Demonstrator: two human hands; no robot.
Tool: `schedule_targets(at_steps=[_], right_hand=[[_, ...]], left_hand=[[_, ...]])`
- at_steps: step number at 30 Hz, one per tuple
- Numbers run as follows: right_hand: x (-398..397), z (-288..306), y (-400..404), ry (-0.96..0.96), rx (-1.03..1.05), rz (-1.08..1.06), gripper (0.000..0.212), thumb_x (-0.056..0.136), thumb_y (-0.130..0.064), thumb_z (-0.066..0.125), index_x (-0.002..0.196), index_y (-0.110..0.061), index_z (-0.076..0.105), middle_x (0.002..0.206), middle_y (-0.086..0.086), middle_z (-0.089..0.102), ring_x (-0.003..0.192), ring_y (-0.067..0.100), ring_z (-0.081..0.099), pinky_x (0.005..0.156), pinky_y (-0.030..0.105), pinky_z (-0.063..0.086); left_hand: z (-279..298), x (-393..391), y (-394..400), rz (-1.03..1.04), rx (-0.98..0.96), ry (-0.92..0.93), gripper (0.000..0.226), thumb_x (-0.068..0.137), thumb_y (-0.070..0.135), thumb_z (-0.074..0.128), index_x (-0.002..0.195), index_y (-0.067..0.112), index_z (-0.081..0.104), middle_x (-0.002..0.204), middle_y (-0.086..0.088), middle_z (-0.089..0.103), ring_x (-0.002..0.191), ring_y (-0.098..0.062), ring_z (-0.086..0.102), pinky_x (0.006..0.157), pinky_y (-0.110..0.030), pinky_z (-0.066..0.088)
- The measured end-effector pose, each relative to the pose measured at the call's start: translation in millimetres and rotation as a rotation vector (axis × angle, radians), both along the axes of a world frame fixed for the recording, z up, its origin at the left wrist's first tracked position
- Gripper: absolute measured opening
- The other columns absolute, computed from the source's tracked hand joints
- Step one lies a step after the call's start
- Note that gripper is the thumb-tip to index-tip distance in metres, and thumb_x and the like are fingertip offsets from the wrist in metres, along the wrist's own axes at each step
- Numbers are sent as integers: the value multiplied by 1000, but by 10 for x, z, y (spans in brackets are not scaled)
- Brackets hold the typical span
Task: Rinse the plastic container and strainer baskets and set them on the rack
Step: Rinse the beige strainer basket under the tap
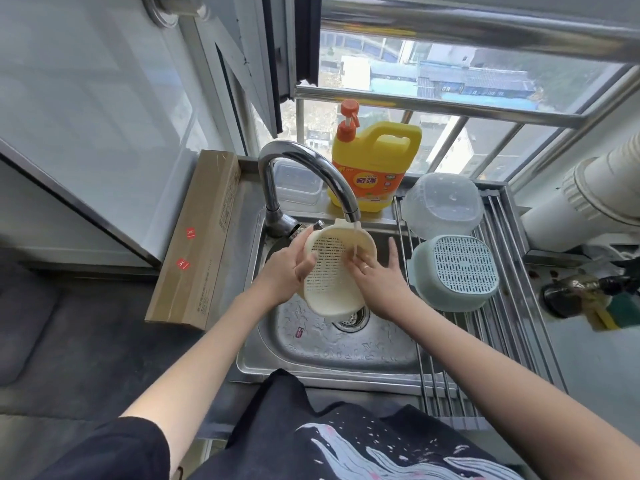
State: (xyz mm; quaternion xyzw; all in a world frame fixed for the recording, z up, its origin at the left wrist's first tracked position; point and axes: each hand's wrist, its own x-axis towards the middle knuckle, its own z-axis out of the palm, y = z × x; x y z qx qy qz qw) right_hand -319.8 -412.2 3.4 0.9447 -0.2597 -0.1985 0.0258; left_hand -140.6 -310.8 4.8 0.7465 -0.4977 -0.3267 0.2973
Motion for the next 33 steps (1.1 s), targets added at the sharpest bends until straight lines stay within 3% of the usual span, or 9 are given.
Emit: schedule_targets(at_steps=[5,7,9,12,15,21,25,28,33], right_hand=[[-94,-108,295,101,597,-150,78,86,-5,50,154,-17,13,161,3,7,149,18,-2,118,56,0],[-148,-95,296,-166,891,-386,58,86,-3,50,142,-15,45,150,6,40,140,19,32,118,40,24],[-159,-89,226,-601,739,-652,33,84,-3,52,112,-12,67,114,7,68,106,20,60,97,37,47],[-128,-78,86,-929,453,-917,29,87,-23,59,111,-8,49,104,8,55,93,22,53,82,36,45],[-34,-94,-16,-800,494,-1001,45,95,-44,48,120,-9,39,114,11,53,100,27,54,90,41,46],[44,-51,-9,-763,835,-933,26,103,-34,32,112,-14,47,96,14,62,55,27,68,51,44,59],[-152,-89,-5,-680,1371,-1032,36,96,-6,52,128,-22,42,118,9,59,88,27,70,74,49,59],[-240,-78,2,-632,1453,-1061,46,91,-2,56,128,-24,41,117,12,60,97,37,69,77,51,58],[-305,-36,-13,-838,1669,-1216,52,78,-11,44,129,-3,41,119,28,54,99,46,64,69,43,60]], left_hand=[[-99,-66,39,-4,-2,-140,69,87,66,32,148,44,10,121,-17,55,103,-33,57,86,-49,48],[-101,-134,83,-61,24,-177,65,94,50,43,149,44,9,117,-16,52,99,-35,58,83,-48,48],[-100,-169,128,-53,16,-155,66,95,46,44,149,44,6,119,-16,50,99,-35,59,84,-50,48],[-109,-179,163,-16,-27,-86,73,85,64,34,148,43,3,130,-16,45,105,-33,57,87,-51,48],[-91,-184,140,29,-120,42,77,80,73,24,148,40,7,135,-10,46,112,-27,53,90,-46,47],[-107,-122,165,93,-219,46,90,77,84,15,150,31,13,131,-8,50,109,-20,50,86,-41,46],[-115,-69,167,114,-268,116,84,83,77,21,151,29,9,138,2,44,117,-14,49,91,-43,49],[-41,-95,120,88,-260,223,88,79,81,24,150,30,11,133,36,34,117,20,38,97,-16,38],[-63,-210,35,87,-211,306,85,84,73,30,153,33,2,144,15,33,129,-9,38,101,-28,33]])
